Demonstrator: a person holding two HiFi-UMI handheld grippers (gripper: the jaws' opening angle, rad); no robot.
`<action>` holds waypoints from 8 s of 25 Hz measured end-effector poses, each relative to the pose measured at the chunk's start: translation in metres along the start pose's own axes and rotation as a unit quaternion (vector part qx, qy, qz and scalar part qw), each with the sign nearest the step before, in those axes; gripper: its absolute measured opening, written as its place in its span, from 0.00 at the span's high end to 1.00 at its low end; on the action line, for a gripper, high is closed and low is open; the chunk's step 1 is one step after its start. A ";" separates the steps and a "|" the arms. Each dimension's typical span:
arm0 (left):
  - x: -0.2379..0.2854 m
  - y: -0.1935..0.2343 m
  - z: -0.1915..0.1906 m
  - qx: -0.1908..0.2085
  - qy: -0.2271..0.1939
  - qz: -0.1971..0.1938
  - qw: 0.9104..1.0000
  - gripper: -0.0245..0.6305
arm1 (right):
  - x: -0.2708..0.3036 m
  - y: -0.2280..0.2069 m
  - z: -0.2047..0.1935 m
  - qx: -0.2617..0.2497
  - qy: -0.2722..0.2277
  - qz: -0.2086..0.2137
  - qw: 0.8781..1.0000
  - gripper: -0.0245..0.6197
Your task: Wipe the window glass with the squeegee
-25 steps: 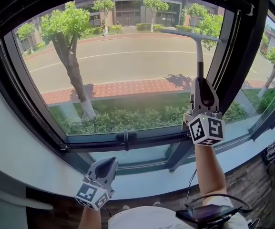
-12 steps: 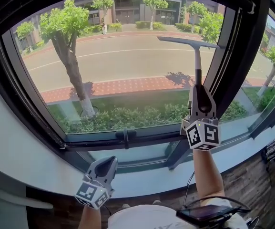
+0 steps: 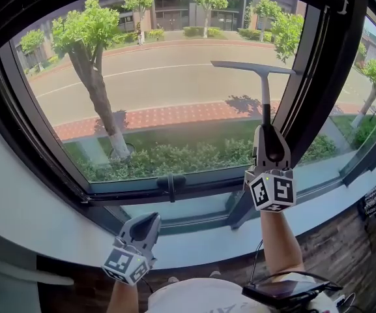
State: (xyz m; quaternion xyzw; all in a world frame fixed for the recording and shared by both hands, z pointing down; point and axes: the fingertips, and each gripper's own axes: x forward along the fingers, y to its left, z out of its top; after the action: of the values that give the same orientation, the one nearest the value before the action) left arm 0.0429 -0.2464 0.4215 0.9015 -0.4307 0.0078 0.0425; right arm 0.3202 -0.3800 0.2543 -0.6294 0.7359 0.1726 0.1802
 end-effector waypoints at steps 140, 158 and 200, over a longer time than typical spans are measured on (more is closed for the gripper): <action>-0.154 0.082 0.014 0.035 -0.028 -0.015 0.999 0.93 | 0.110 0.210 0.167 -0.017 -0.066 0.001 0.998 0.81; -0.145 0.076 0.005 0.028 -0.015 -0.022 0.999 0.93 | 0.085 0.210 0.117 -0.022 -0.042 0.014 0.999 0.81; -0.138 0.051 -0.015 0.009 0.011 -0.040 0.999 0.93 | -0.034 0.204 -0.046 -0.025 0.084 0.007 0.996 0.81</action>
State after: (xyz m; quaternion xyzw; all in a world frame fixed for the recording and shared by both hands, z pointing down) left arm -0.0831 -0.1693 0.4333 0.9183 -0.3934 0.0198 0.0394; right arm 0.1209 -0.3423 0.3163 -0.6406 0.7484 0.1391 0.1007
